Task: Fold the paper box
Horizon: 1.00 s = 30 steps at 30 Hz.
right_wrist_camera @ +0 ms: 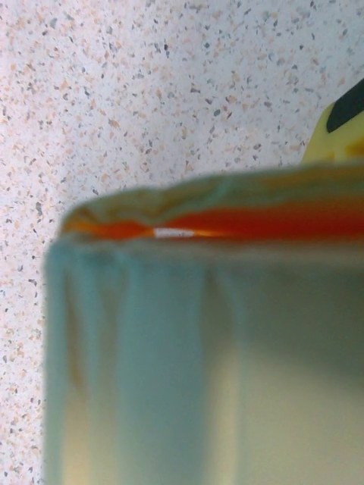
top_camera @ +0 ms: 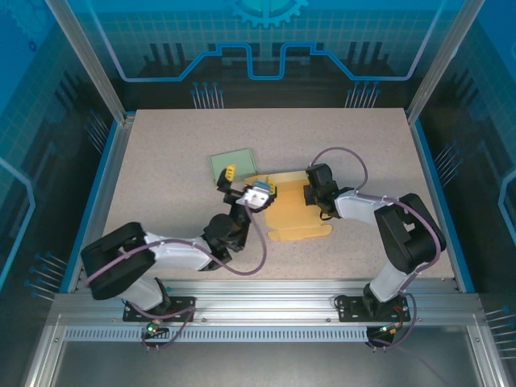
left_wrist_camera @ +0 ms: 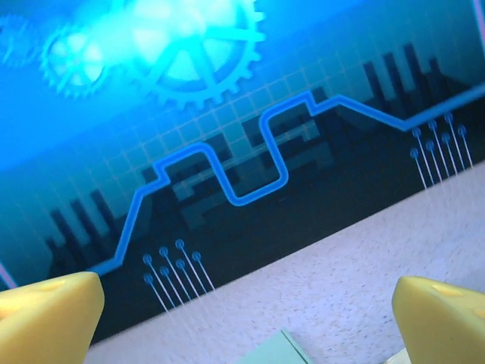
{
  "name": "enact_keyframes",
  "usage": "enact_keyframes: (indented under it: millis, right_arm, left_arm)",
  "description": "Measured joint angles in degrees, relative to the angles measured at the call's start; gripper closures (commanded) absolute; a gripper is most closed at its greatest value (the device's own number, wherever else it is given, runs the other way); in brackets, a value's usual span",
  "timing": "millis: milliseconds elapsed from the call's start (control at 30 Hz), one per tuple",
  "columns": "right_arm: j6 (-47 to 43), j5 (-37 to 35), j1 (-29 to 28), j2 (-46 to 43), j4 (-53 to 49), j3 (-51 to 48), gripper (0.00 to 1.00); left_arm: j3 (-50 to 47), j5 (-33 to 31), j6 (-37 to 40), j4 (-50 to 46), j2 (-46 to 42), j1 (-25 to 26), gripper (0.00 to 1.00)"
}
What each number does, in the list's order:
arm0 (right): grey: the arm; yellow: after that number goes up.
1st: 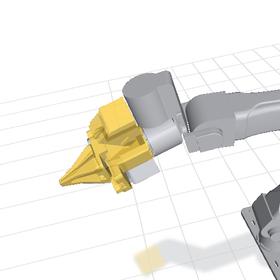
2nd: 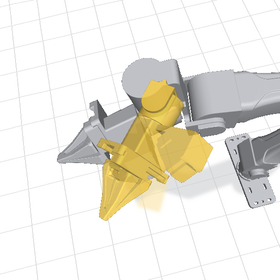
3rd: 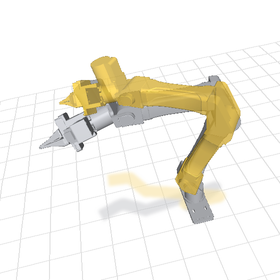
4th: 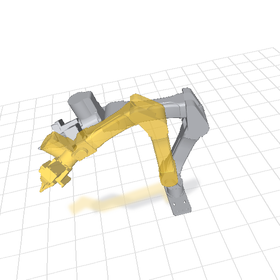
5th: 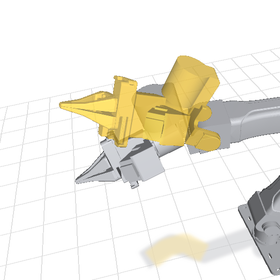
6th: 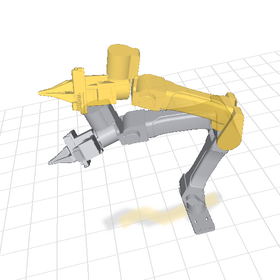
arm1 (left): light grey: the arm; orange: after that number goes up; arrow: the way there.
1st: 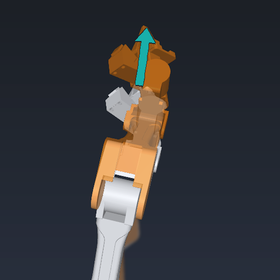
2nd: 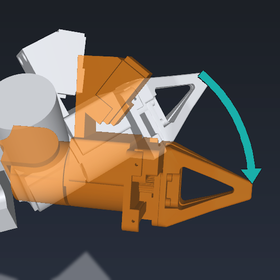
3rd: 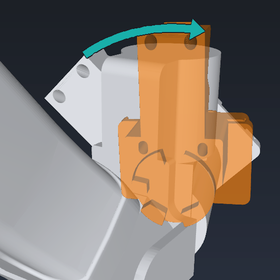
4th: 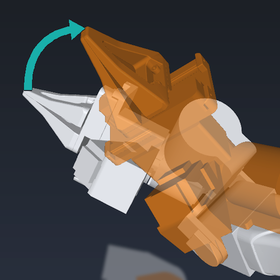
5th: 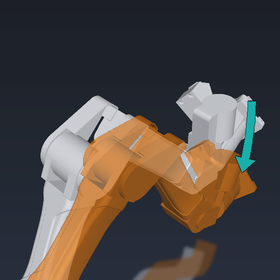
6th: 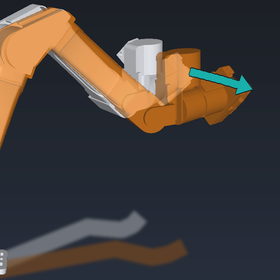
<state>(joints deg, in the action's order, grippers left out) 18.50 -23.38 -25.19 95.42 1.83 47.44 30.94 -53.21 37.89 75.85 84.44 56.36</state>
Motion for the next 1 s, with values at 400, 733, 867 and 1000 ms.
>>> enact_keyframes:
  millis: [400,733,867,1000]
  right_arm:
    - [-1.0,2.8,0.1,-1.6,0.4,-2.2,1.00]
    - [-0.2,5.6,3.0,-3.2,3.3,-6.0,1.00]
    - [-0.1,7.0,3.6,-3.6,3.7,-6.3,1.00]
    - [-0.1,7.6,3.6,-3.6,3.7,-6.3,1.00]
  left_arm:
    - [5.1,13.7,-57.6,-55.2,-18.8,-14.3,0.01]
    - [6.4,21.2,-70.9,-63.2,-9.6,-14.2,0.01]
    - [8.6,23.9,-72.4,-61.6,-4.3,-14.4,0.01]
    - [9.4,27.0,-74.4,-58.0,-0.3,-15.6,0.01]
